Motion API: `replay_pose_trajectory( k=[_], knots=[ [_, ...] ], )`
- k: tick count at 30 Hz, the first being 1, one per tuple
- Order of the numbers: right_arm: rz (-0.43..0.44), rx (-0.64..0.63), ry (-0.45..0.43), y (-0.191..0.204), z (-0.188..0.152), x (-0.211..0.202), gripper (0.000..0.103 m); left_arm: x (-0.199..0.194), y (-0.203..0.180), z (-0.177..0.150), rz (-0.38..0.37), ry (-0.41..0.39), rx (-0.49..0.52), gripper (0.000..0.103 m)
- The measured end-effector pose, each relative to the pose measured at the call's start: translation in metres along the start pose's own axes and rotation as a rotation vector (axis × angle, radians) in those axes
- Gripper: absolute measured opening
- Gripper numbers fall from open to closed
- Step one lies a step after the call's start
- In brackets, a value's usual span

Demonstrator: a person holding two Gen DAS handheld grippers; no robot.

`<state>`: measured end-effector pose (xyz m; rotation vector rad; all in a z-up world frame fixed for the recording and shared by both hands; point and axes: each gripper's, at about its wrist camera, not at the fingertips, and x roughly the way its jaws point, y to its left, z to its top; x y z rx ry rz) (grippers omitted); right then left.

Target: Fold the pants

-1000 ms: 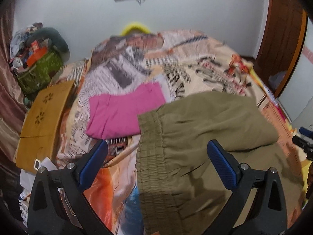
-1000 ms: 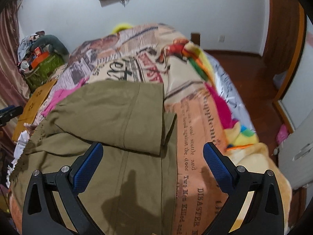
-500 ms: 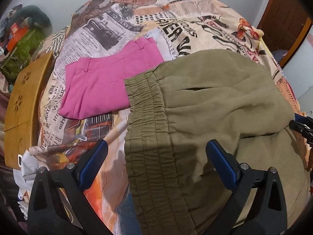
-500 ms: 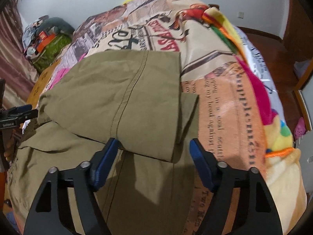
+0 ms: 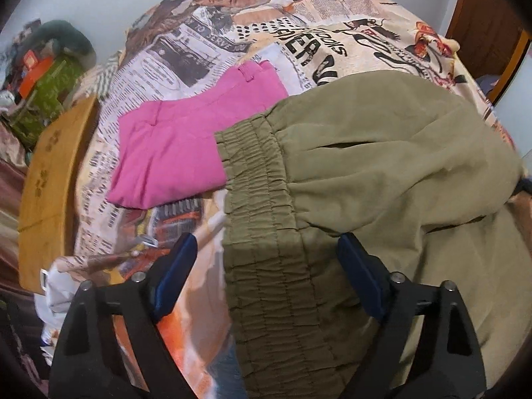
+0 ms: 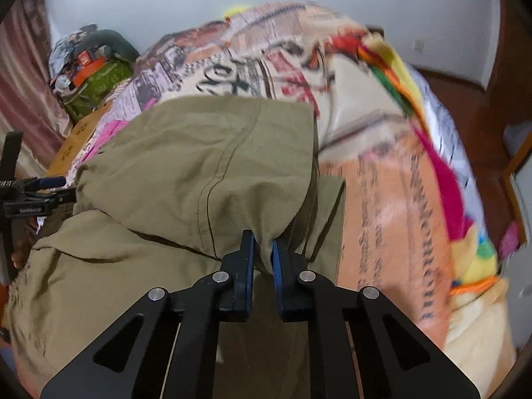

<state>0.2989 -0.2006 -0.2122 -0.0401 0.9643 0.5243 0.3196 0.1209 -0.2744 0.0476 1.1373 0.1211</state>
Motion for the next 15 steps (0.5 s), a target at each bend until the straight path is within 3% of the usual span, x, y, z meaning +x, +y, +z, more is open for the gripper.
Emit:
replay_pose_trajectory(
  k=[3,6,10,15],
  knots=[
    [-0.033,-0.062,-0.090,0.005,0.015,-0.013,0.008,0.002,0.003,0.001,0.025,-0.003,0.006,0.085],
    [-0.063,-0.100,-0.104,0.008,0.029,-0.006,0.008,0.007,0.005,0.001,0.036,0.000,-0.007,0.085],
    [-0.102,-0.102,-0.021,0.003,0.037,0.029,0.006,0.017,0.007,-0.003,0.030,0.023,-0.017,0.085],
    [-0.082,-0.038,0.115,-0.015,0.034,0.079,0.006,0.027,0.005,-0.007,0.030,0.033,-0.019,0.085]
  ],
)
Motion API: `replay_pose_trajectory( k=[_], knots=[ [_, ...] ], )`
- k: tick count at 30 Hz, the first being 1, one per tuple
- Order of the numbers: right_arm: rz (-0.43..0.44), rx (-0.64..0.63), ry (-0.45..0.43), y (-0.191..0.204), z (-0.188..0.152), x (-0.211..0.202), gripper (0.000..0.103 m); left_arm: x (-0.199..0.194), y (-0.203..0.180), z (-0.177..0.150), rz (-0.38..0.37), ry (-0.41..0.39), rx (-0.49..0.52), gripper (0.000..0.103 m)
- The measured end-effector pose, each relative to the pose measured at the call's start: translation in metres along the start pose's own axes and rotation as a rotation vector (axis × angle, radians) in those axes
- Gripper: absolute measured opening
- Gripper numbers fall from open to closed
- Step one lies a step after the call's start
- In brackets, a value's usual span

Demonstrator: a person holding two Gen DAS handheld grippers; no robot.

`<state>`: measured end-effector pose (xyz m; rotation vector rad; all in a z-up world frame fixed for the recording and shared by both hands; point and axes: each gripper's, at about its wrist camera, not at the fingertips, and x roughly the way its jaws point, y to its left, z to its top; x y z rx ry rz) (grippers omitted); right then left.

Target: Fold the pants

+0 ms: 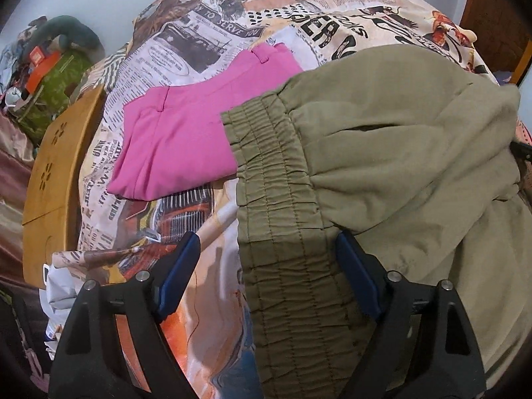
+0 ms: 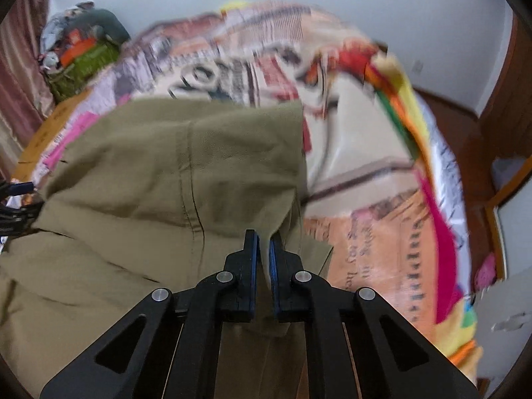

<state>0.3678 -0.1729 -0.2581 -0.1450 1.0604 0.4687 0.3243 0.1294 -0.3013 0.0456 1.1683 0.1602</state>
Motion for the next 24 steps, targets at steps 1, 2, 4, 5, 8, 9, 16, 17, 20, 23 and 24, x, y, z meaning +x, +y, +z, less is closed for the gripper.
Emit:
replay_pose_trajectory(
  k=[1,2,4,5,8,9,16,17,20,23,24],
  knots=[
    [0.004,0.005,0.013,-0.001,-0.002,0.004,0.006,0.002,0.000,-0.001,-0.002,0.000,-0.001,0.085],
    [0.005,0.010,0.030,-0.001,-0.002,0.009,0.006,0.003,0.000,-0.001,-0.004,0.001,-0.002,0.085],
    [0.007,0.015,0.050,-0.002,0.001,0.015,0.006,0.005,0.001,-0.002,-0.012,0.003,-0.006,0.085],
    [0.008,0.016,0.055,-0.003,0.003,0.014,0.006,0.003,0.001,-0.002,-0.014,0.001,-0.004,0.085],
    [0.019,0.024,0.068,-0.005,0.006,0.007,0.006,-0.005,0.003,-0.001,-0.017,-0.008,0.013,0.085],
    [0.015,0.027,0.071,-0.005,0.006,0.004,0.008,-0.009,0.004,-0.001,-0.019,-0.007,0.016,0.085],
    [0.004,0.074,0.003,-0.016,0.004,-0.040,0.016,-0.050,0.031,0.010,-0.081,-0.074,-0.066,0.085],
    [0.006,0.081,-0.017,-0.018,0.007,-0.047,0.017,-0.055,0.035,0.014,-0.074,-0.090,-0.077,0.085],
    [0.006,0.090,-0.068,-0.022,0.019,-0.062,0.027,-0.061,0.044,0.029,-0.038,-0.118,-0.090,0.085],
    [0.005,0.100,-0.115,-0.027,0.033,-0.072,0.037,-0.060,0.049,0.045,-0.026,-0.127,-0.098,0.085],
    [0.010,0.106,-0.126,-0.028,0.039,-0.072,0.038,-0.058,0.049,0.049,-0.027,-0.128,-0.100,0.085]
  ],
)
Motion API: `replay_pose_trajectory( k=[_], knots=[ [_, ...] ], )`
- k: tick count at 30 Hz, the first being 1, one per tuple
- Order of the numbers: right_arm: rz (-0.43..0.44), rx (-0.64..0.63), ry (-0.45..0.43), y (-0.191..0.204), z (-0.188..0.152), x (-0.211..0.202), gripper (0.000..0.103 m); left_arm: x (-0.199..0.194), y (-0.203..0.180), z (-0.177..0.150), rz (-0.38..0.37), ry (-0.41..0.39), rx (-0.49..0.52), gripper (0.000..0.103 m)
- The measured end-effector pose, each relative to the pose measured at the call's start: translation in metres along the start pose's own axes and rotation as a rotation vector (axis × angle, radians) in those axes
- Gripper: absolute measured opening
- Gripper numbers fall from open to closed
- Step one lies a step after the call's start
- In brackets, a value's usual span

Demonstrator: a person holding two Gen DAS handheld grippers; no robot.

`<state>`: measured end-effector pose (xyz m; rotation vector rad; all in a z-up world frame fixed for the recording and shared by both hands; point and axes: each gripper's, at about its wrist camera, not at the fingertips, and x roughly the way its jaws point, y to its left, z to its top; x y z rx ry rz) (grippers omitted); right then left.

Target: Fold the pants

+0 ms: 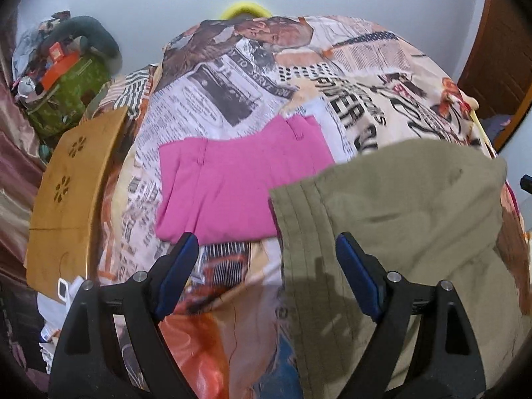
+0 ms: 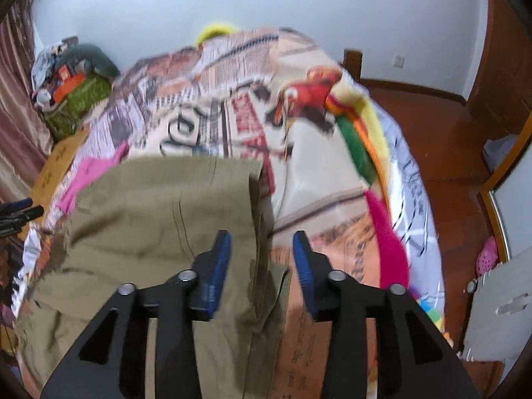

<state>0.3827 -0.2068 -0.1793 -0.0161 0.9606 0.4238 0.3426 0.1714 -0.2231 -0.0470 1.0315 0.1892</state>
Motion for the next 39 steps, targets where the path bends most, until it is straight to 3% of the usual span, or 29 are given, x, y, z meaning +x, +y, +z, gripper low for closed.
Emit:
replay_pose_trajectory(
  k=[8,16,20,24,26,27,30,31,32,39],
  knots=[
    [0.020,0.024,-0.011,-0.004,0.027,0.014,0.038,0.038,-0.006,0.029,-0.013,0.042,0.001,0.085],
    [0.035,0.042,0.067,-0.004,0.043,0.070,0.038,0.083,-0.007,0.038,-0.007,0.103,-0.014,0.088],
    [0.005,0.039,0.152,-0.002,0.040,0.105,0.038,0.110,-0.004,0.033,-0.041,0.160,-0.054,0.088],
    [0.003,0.005,0.138,0.005,0.035,0.119,0.038,0.118,-0.008,0.029,-0.088,0.154,-0.065,0.089],
    [0.001,0.001,0.107,0.009,0.034,0.119,0.031,0.122,-0.012,0.028,-0.085,0.158,-0.055,0.089],
    [-0.001,0.002,0.105,0.012,0.033,0.120,0.020,0.124,-0.014,0.028,-0.087,0.161,-0.057,0.089],
    [-0.032,-0.052,0.091,0.020,0.032,0.120,0.014,0.127,-0.015,0.027,-0.126,0.170,-0.078,0.076],
    [-0.050,-0.077,0.082,0.024,0.031,0.119,0.014,0.126,-0.015,0.027,-0.150,0.173,-0.087,0.064],
    [-0.057,-0.089,0.077,0.026,0.030,0.118,0.013,0.126,-0.016,0.027,-0.174,0.177,-0.099,0.060],
    [-0.069,-0.110,-0.010,0.031,0.045,0.091,0.011,0.111,-0.029,0.030,-0.058,0.128,-0.023,0.050]
  ],
)
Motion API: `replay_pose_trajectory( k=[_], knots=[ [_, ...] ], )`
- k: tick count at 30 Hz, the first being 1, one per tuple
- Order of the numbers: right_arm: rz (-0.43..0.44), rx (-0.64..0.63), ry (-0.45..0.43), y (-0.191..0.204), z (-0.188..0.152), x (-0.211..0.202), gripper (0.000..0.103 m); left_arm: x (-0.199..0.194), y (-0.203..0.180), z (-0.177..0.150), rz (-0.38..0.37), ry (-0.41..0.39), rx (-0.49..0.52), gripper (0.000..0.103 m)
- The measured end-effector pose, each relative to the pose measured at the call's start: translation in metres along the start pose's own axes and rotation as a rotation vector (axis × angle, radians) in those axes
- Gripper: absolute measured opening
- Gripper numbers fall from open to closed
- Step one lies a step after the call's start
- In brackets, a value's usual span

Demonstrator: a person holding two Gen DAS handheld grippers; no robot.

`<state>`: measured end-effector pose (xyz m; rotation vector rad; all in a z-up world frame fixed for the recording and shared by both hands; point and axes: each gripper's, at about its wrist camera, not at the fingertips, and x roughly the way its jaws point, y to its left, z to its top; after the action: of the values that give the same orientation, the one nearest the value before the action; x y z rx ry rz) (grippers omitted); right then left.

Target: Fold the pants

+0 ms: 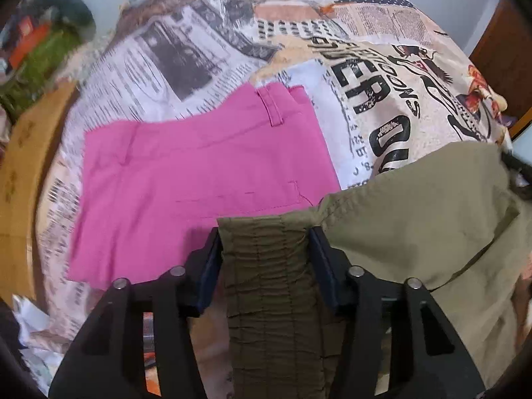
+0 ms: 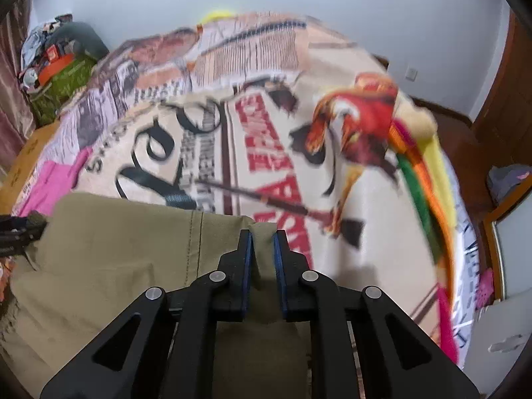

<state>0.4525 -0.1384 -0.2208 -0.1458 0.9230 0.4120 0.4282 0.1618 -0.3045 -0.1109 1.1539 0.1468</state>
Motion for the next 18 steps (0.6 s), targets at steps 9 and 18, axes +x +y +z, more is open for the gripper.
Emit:
replay_pose_trajectory(
  k=[9,18],
  knots=[
    [-0.009,-0.069,-0.202,0.016,0.041,-0.067,0.011,-0.061,-0.011,0.008,0.164,-0.228,0.062,0.048],
    [-0.020,-0.125,-0.279,0.039,0.076,-0.064,0.011,-0.063,0.007,0.022,0.155,-0.238,-0.010,0.048]
  ],
)
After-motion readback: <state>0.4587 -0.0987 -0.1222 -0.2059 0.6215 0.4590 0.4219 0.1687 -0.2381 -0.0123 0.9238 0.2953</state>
